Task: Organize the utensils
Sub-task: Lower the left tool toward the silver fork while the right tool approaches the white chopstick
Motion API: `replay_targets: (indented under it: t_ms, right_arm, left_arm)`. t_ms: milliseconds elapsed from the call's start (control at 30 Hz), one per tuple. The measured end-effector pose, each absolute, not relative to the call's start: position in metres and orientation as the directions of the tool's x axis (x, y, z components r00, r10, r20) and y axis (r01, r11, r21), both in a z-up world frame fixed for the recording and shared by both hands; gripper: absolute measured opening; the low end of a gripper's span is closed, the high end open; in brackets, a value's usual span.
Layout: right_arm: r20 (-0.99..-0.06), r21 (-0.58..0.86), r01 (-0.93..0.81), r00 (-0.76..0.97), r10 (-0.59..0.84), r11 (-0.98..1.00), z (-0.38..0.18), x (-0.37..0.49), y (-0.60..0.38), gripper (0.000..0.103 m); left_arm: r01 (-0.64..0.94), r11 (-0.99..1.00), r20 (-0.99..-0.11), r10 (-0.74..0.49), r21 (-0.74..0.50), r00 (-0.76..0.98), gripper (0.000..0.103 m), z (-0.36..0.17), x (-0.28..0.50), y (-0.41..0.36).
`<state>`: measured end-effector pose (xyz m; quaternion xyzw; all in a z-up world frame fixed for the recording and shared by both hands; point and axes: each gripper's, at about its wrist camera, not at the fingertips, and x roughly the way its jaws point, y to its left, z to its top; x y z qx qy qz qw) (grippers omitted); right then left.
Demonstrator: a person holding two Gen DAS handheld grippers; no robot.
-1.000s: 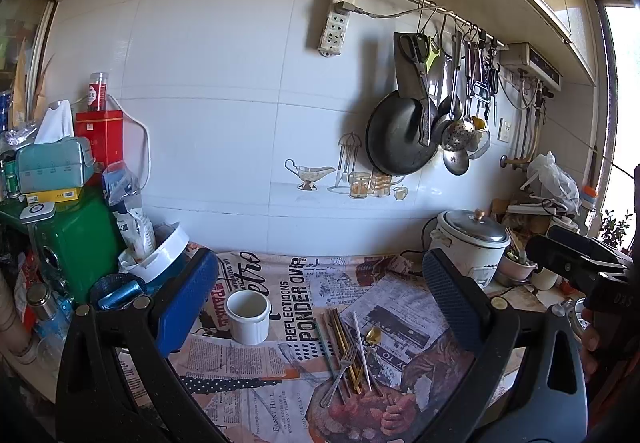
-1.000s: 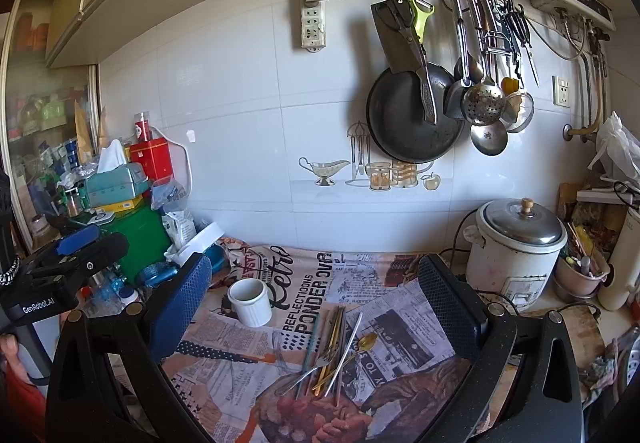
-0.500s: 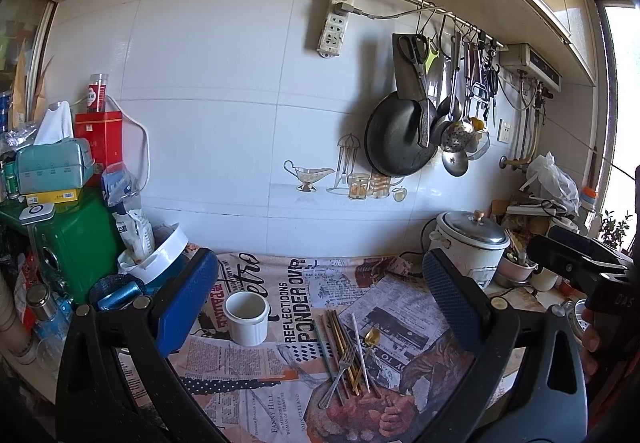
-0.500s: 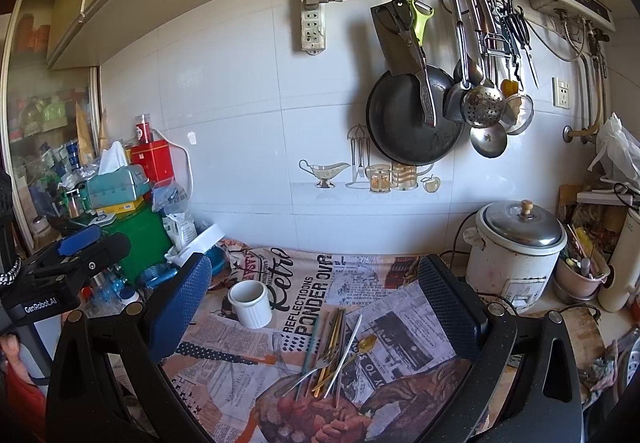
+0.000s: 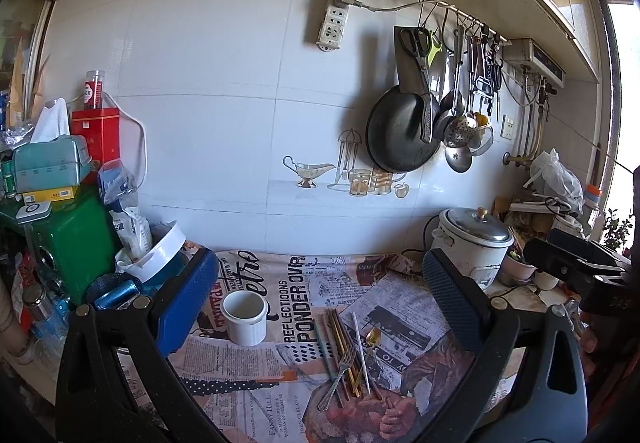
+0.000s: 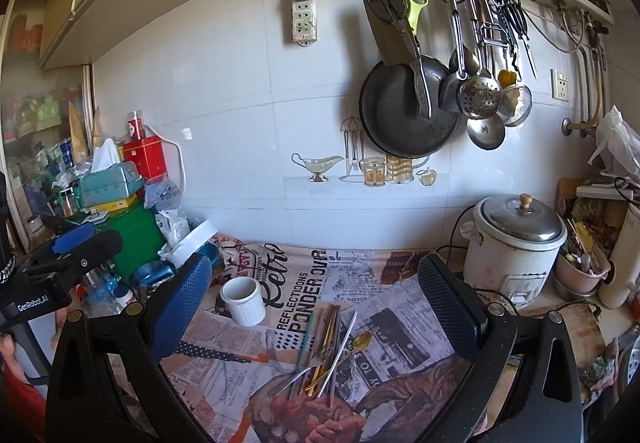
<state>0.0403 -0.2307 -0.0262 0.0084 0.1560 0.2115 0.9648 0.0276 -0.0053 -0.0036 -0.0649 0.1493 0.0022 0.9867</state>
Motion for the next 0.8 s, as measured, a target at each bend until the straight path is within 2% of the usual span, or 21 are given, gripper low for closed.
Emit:
replay_targets:
  t_ms: [167, 333, 633, 800]
  right_arm:
    - [-0.361, 0.093, -0.377, 0.85, 0.384, 0.922, -0.044, 0.064, -0.233, 0.103]
    - [-0.462, 0.069, -0.321, 0.829, 0.315, 0.945, -0.074, 0.095, -0.232, 0.103]
    - [-0.68, 0.082, -0.266, 0.69, 0.249, 0.96, -0.147, 0.165, -0.239, 0.102]
    - [-0.763, 0.098, -0.238, 0.605, 0.227, 0.966, -0.186, 0.2, -0.246, 0.102]
  left_arm:
    - [-0.037, 0.991, -0.365, -0.014, -0.131, 0.931, 0.103, -0.022, 0.054, -0.005]
    - [-0.058, 0.991, -0.459, -0.004, -0.122, 0.888, 0.103, -0.05, 0.087, -0.009]
    - [-0.109, 0.99, -0.615, 0.034, -0.086, 0.788, 0.103, -0.118, 0.154, -0.019]
    - [-0.128, 0.989, -0.707, 0.039, -0.073, 0.706, 0.103, -0.161, 0.192, -0.024]
